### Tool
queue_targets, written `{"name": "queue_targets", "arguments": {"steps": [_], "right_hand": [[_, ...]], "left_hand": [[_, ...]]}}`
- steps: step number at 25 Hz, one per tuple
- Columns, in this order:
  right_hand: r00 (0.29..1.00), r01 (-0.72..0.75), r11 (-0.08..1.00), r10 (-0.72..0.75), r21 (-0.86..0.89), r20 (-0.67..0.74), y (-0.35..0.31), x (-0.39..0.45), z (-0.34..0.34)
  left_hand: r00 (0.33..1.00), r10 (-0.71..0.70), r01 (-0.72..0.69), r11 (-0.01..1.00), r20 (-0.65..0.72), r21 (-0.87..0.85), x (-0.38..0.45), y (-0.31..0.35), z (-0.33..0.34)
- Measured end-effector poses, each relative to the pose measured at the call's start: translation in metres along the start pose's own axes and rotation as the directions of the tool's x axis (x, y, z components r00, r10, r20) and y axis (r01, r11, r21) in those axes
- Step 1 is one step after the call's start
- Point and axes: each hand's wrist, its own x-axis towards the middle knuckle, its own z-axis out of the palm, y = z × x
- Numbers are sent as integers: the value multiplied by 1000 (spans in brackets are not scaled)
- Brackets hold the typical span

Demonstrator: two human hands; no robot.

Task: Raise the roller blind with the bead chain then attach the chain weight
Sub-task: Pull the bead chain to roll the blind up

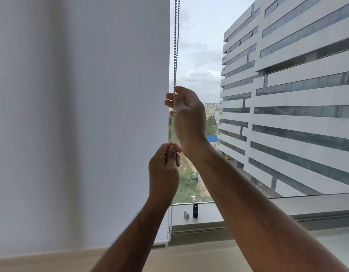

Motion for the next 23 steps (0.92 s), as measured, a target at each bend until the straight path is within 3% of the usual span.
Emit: {"name": "queue_targets", "arguments": {"steps": [4, 11, 15, 19, 23], "right_hand": [[996, -87, 992, 89, 88, -19, -12, 15, 12], [996, -38, 992, 48, 118, -76, 4, -3, 4], [996, -34, 999, 37, 30, -82, 17, -22, -2], [994, -68, 997, 65, -42, -87, 37, -49, -8], [995, -80, 995, 75, -67, -68, 63, -78, -15]], "left_hand": [[1000, 8, -8, 1000, 7, -13, -11, -4, -4], [985, -118, 135, 982, 129, -133, -25, -11, -9], [984, -172, 178, 976, 55, -129, -13, -4, -12], [994, -110, 105, 980, -21, -168, 22, 27, -12], [992, -126, 123, 959, 3, -256, 64, 62, -4]]}}
